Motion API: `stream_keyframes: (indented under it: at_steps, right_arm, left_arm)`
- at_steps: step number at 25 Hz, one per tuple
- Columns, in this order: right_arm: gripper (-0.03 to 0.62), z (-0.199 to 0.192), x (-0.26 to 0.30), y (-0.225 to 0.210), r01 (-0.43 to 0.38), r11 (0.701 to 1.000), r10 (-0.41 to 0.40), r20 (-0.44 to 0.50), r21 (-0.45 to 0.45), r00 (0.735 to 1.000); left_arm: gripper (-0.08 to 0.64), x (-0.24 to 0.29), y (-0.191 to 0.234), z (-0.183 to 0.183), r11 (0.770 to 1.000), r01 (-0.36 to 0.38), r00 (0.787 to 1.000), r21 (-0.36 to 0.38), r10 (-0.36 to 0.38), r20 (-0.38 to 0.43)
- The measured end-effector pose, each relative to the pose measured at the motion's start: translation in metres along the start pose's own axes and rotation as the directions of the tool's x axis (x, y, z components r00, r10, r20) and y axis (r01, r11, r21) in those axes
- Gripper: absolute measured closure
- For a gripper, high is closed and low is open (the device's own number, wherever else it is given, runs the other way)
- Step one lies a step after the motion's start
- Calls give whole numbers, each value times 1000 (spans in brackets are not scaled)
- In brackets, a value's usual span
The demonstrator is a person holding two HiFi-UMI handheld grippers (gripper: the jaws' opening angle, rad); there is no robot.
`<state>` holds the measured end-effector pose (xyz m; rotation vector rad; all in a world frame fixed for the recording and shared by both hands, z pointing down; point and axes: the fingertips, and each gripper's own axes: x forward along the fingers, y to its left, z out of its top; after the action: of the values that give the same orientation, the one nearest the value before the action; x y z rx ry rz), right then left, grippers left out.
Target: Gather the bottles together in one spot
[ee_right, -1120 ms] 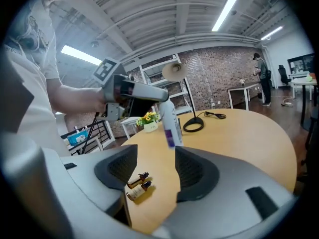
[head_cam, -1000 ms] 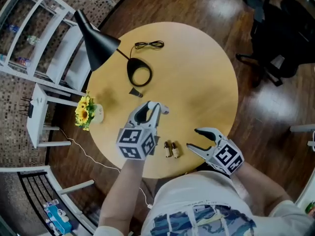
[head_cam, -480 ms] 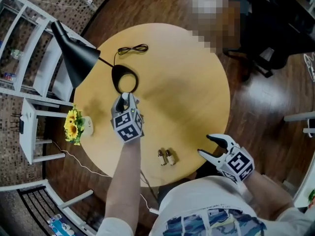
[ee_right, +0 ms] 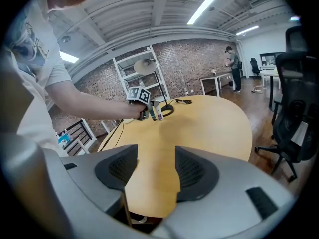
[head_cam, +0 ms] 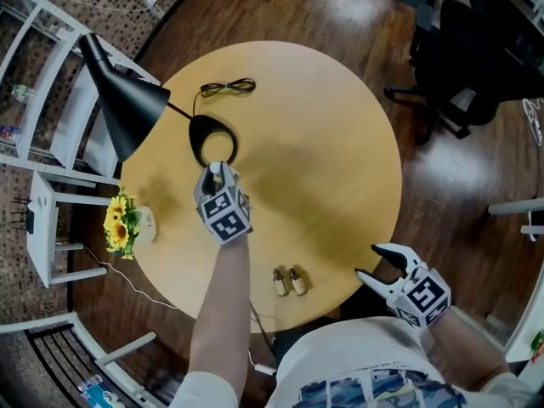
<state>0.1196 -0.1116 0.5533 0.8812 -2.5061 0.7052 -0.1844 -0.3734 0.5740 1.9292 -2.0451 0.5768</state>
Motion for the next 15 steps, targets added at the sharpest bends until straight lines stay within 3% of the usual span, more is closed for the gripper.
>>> stream_keyframes:
  at_steps: [9, 12, 15]
  right_arm:
    - [328, 0, 2, 5, -9, 1000, 9, -8, 0, 1000]
    - [328, 1, 4, 5, -9, 1000, 9, 11, -4, 1000]
    - [328, 2, 3, 9, -9, 1000, 10, 22, -13, 1000]
  left_arm:
    - [430, -2, 3, 0, 1000, -2, 1000, 25, 2, 0]
    - [380, -7, 5, 4, 999, -2, 1000, 34, 1, 14]
    - [374, -25, 6, 12, 998, -11, 999, 54, 9, 38]
